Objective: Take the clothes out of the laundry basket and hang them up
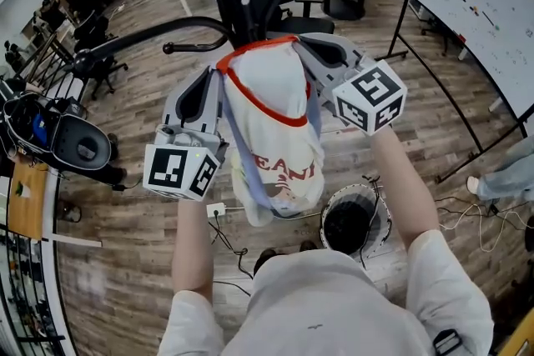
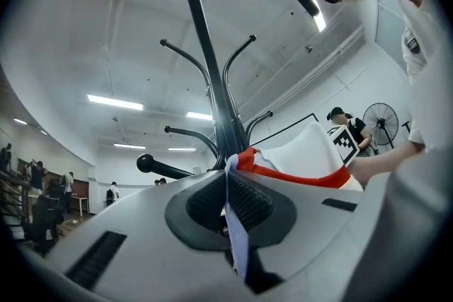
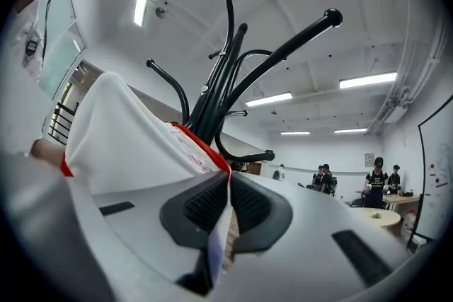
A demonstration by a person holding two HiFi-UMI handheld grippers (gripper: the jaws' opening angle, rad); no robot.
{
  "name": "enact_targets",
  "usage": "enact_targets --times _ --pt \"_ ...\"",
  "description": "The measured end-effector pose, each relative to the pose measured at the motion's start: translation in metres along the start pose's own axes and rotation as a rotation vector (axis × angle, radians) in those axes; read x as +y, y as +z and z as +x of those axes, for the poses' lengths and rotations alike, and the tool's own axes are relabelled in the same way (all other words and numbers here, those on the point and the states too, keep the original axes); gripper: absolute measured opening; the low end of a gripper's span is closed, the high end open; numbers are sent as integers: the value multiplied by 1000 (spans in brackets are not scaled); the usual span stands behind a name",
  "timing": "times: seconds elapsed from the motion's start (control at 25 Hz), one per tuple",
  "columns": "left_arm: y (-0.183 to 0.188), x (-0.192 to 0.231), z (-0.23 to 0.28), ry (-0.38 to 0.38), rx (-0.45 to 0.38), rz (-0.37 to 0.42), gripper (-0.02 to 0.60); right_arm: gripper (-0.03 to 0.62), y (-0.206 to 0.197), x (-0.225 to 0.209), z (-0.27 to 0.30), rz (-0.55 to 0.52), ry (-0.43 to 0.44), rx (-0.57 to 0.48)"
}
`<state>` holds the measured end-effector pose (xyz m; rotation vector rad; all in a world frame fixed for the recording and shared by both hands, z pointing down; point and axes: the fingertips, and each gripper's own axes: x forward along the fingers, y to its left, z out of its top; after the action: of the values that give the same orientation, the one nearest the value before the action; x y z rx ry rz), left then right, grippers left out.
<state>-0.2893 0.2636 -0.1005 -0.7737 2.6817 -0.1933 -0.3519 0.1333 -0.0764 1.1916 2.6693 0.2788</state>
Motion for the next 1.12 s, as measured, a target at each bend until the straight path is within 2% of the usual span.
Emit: enact_targets --times 0.64,1.12 --pt "-46 -31 7 -74 96 -49 25 20 -32 12 -8 127 75 22" --pt "-49 -37 6 -105 92 -75 26 29 -30 25 -15 239 135 -21"
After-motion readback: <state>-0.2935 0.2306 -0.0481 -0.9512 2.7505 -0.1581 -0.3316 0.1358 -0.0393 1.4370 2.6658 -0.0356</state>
